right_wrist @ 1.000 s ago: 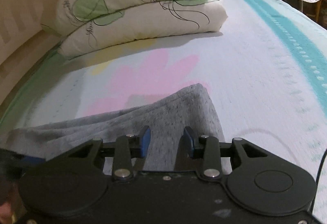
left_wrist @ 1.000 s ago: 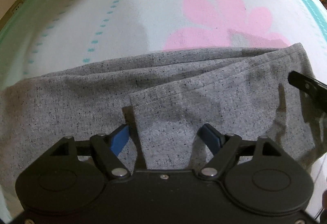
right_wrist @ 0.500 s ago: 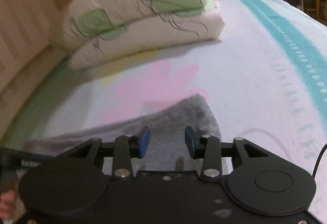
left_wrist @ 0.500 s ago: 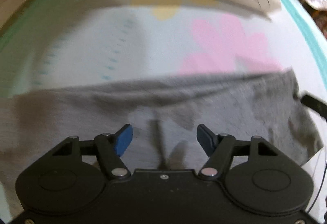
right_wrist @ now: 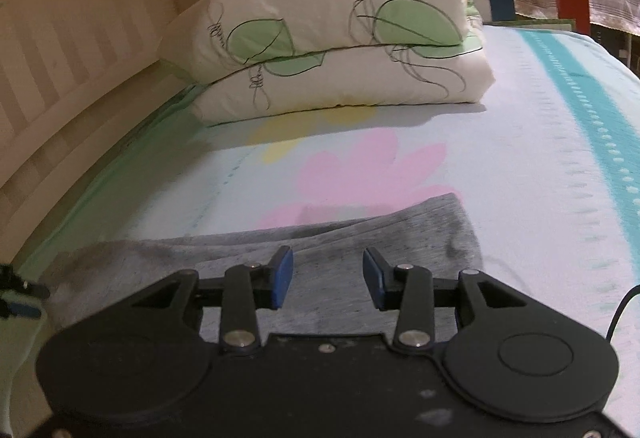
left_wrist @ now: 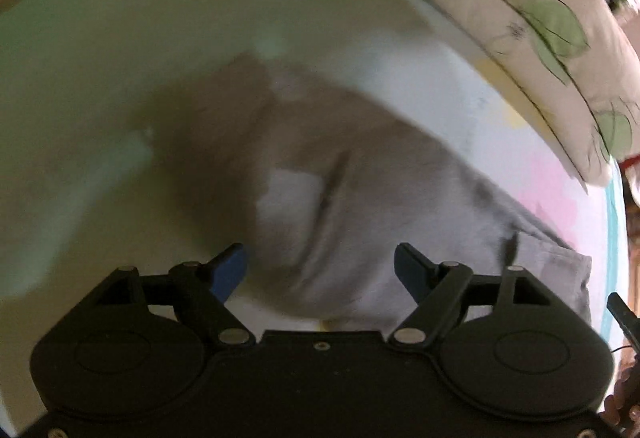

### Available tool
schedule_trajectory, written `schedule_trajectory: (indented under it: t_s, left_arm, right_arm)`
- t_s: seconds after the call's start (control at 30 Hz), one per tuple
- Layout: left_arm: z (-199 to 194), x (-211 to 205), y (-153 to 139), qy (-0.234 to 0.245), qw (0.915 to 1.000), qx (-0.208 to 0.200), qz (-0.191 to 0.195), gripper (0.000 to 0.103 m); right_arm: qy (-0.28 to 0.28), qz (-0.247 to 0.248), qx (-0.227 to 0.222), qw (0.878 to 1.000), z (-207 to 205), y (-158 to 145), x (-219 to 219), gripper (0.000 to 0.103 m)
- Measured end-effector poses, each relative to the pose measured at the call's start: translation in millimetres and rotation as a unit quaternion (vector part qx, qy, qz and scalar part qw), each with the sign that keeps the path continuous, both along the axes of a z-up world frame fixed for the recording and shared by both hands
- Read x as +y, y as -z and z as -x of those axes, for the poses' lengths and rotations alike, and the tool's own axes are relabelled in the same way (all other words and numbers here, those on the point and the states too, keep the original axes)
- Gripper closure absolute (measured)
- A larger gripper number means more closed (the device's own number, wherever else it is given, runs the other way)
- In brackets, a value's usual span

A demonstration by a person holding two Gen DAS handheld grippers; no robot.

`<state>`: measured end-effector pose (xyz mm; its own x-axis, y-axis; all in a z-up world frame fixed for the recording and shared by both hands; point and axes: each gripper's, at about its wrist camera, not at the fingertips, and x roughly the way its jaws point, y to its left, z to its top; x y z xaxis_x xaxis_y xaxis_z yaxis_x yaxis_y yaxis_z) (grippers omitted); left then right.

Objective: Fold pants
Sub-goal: 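Grasp the folded grey sweatpants bundle with left gripper and lift it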

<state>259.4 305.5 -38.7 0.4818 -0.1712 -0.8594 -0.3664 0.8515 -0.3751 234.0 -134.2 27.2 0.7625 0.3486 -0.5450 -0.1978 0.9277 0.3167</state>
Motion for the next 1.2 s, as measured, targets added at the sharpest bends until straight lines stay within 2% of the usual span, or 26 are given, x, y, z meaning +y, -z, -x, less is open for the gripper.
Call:
schedule_trajectory:
  t_s: [0.2,0.33,0.5,0.57,0.63,0.7,0.73,0.77,0.8,0.83,0.9,1.03,1.2]
  left_arm:
    - [18.1,19.8,38.1,-0.04,0.995,-0.015,0.09,0.022]
    - [10.8,26.9,55.7,-0.07,0.9913,-0.031,0.107,0.022]
    - [2.8,41.4,65.3,-0.118,0.9791,-0.079,0.146,0.018]
    - [-4.3,45.2,68.2,-0.134,0.9747,-0.086,0.157,0.016]
    - [-9.6,49.5,72.4,-0.148,0.97,-0.091,0.17,0.008]
    - [-17.1,49.7,73.4,-0.162,0.9662,-0.094,0.178,0.006]
    - [-20.3,48.7,72.5,-0.169,0.9651,-0.095,0.176,0.011]
    - [-22.6,46.5,70.9,-0.177,0.9651,-0.097,0.166,0.024]
    - [-24.8,43.7,70.0,-0.184,0.9678,-0.089,0.147,0.052]
    - [-24.7,41.1,69.6,-0.181,0.9697,-0.089,0.137,0.058]
    - [-24.2,34.4,60.0,-0.177,0.9727,-0.089,0.121,0.062]
    - [-33.7,2.2,16.6,-0.127,0.9858,-0.101,0.045,0.065]
    - [-44.7,-44.3,-48.5,-0.069,0.9901,-0.121,-0.014,0.066]
  right_arm:
    - [-0.022,0.023,-0.008,0.999,3.0,-6.4,18.1,0.061]
    - [-0.032,0.026,-0.009,0.999,3.1,-9.3,21.5,0.061]
    - [-0.037,0.031,-0.007,0.999,3.8,-7.9,22.8,0.061]
    - [-0.039,0.034,-0.004,0.999,3.1,-4.8,23.8,0.061]
    - [-0.04,0.034,0.0,0.999,3.2,-1.5,23.9,0.061]
    - [-0.041,0.033,0.003,0.999,2.7,1.8,24.6,0.061]
    - [-0.043,0.032,0.004,0.999,3.2,2.8,24.6,0.061]
    - [-0.045,0.032,0.005,0.998,4.0,3.8,24.7,0.061]
    - [-0.046,0.033,0.005,0.998,5.0,4.2,24.8,0.061]
    - [-0.047,0.034,0.004,0.998,6.1,4.7,24.3,0.061]
    - [-0.048,0.036,0.002,0.998,8.9,5.5,21.5,0.061]
    - [-0.045,0.035,0.0,0.998,13.7,5.9,9.9,0.061]
    - [-0.026,0.028,0.001,0.999,19.9,9.6,-14.2,0.061]
